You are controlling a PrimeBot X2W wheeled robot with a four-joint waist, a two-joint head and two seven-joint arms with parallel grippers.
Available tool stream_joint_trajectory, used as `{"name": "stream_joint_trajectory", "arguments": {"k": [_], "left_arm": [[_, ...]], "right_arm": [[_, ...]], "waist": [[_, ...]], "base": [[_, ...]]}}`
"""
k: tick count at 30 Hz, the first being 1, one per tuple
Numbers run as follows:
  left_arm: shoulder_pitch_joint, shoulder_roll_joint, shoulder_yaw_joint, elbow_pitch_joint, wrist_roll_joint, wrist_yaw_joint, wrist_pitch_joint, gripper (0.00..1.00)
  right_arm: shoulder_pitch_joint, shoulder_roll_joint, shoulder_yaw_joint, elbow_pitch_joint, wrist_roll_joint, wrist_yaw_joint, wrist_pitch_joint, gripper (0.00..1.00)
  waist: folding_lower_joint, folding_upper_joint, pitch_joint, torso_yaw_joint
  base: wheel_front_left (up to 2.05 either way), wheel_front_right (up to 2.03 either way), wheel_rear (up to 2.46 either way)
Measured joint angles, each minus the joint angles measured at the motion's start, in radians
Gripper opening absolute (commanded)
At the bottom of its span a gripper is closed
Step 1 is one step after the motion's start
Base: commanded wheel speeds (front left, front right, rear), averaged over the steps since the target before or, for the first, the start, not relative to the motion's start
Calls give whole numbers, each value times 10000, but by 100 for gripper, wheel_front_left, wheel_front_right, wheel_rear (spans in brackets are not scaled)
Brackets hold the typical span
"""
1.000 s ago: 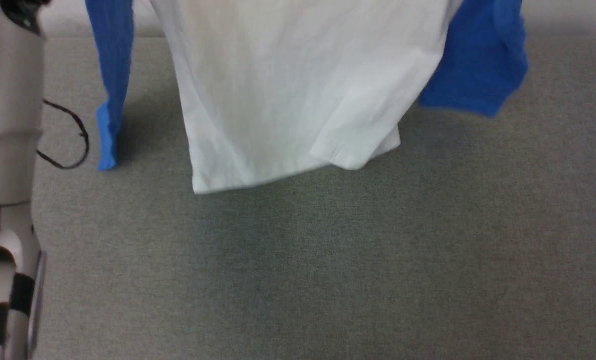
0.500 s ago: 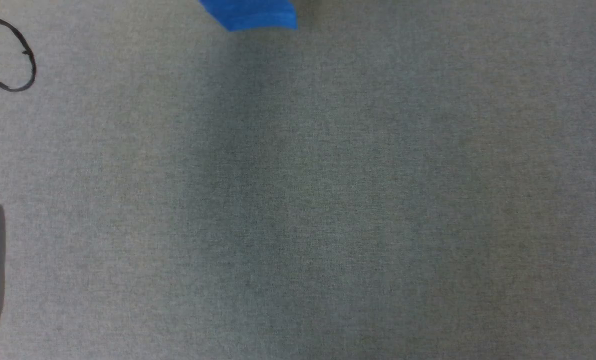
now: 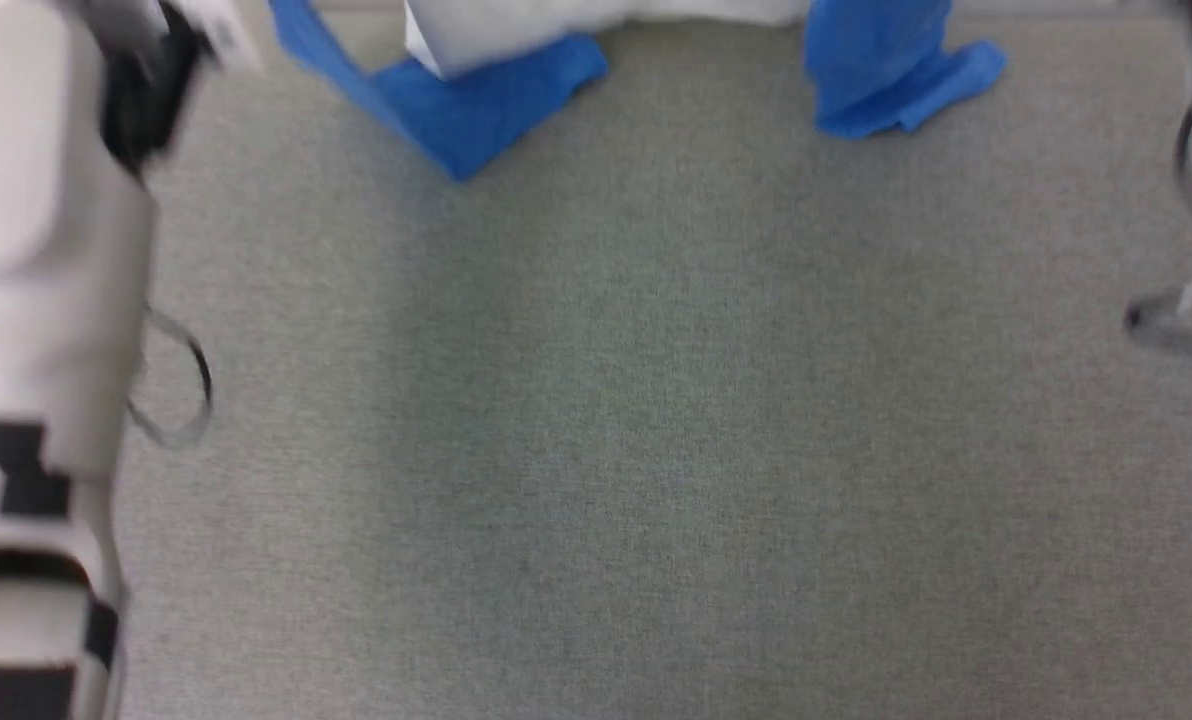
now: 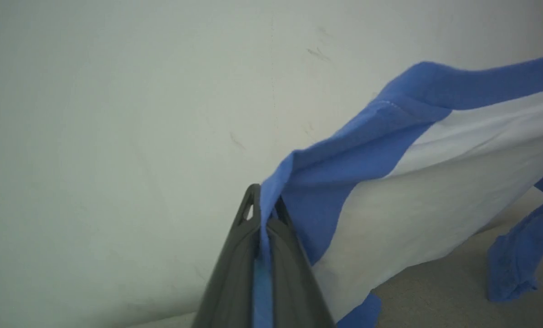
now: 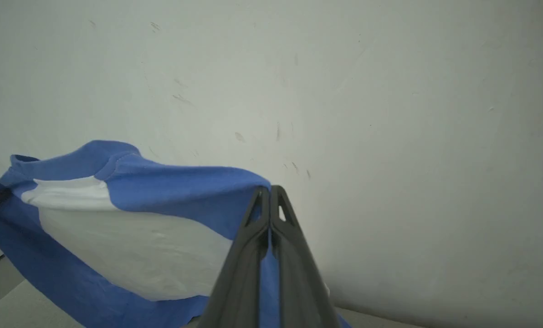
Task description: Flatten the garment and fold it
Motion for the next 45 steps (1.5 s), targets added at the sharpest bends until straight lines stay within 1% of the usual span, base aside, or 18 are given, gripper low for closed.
{"name": "stream_joint_trajectory", "arguments": {"k": [3, 5, 8, 9, 13, 15, 17, 19, 22, 26, 30, 34, 39, 40, 41, 42, 43, 45], "left_arm": [[1349, -23, 115, -504, -550, -12, 169, 0], [2400, -79, 194, -988, -917, -2, 336, 0], [4207, -142, 297, -1941, -1386, 130, 754, 0], [4874, -151, 332, -2290, -1578, 247, 953, 0], [7507, -140, 468, -3672, -2075, 1022, 1605, 0], [8712, -136, 516, -4291, -2291, 1407, 1919, 0], [9726, -100, 523, -4684, -2383, 1747, 2176, 0], [10564, -84, 522, -5012, -2510, 2046, 2502, 0], [11517, -63, 483, -5411, -2717, 2437, 3020, 0], [12338, 13, 382, -5714, -2880, 2872, 3837, 0], [12850, 119, 270, -6136, -3016, 3260, 4683, 0], [13156, 307, 165, -6477, -3122, 3590, 5513, 0], [13277, 326, 265, -6709, -3405, 3891, 5770, 0], [13279, 316, 293, -6721, -3436, 3896, 5772, 45], [13283, 299, 330, -6740, -3494, 3910, 5772, 100], [13286, 284, 372, -6775, -3542, 3948, 5770, 100], [13286, 311, 451, -6792, -3540, 4075, 5774, 100], [13315, 384, 681, -6876, -3636, 4163, 5772, 100]], "right_arm": [[1721, -314, 59, -911, 683, 2, 4, 0], [3051, -633, 50, -1536, 727, 10, -21, 0], [5241, -723, -253, -2337, 817, 12, 59, 0], [5985, -650, -337, -2591, 819, 12, 146, 0], [8656, -98, -742, -3250, 771, 13, 539, 0], [9713, 153, -863, -3386, 558, 13, 702, 0], [10518, 251, -846, -3473, 213, 25, 867, 0], [11113, 462, -959, -3524, 79, 56, 988, 0], [11756, 437, -897, -3628, -579, 59, 1352, 0], [12360, 403, -865, -3783, -1172, 75, 2167, 0], [12887, 314, -886, -4140, -1628, 75, 3356, 0], [13214, 332, -940, -4475, -1781, 75, 4684, 0], [13305, 493, -999, -4782, -1825, 71, 5288, 0], [13305, 525, -1016, -4788, -1866, 71, 5285, 0], [13304, 552, -1032, -4786, -1889, 71, 5283, 7], [13304, 575, -1037, -4786, -1929, 69, 5273, 45], [13304, 591, -1087, -4794, -1962, 36, 5254, 100], [13305, 593, -1189, -4851, -1954, -4, 5241, 100]], "waist": [[0, 0, -427, 34], [-1, 0, -740, 59], [-2, 0, -1234, 96], [-3, 0, -1404, 108], [-3, 0, -2037, 147], [-4, 0, -2323, 166], [-5, 0, -2571, 188], [-3, 0, -2795, 215], [-3, 0, -3071, 266], [-1, 0, -3304, 348], [-1, 0, -3401, 428], [1, 0, -3405, 460], [1, 0, -3356, 452], [1, 0, -3355, 451], [0, 0, -3356, 449], [1, 0, -3358, 448], [1, 0, -3362, 447], [1, 0, -3385, 445]], "base": [[0, 0, 0], [0, 0, 0], [0, 0, 0], [0, 0, 0], [0, 0, 0], [0, 0, 0], [0, 0, 0], [0, 0, 0], [0, 0, 0], [0, 0, 0], [0, 0, 0], [0, 0, 0], [0, 0, 0], [0, 0, 0], [0, 0, 0], [0, 0, 0], [0, 0, 0], [0, 0, 0]]}}
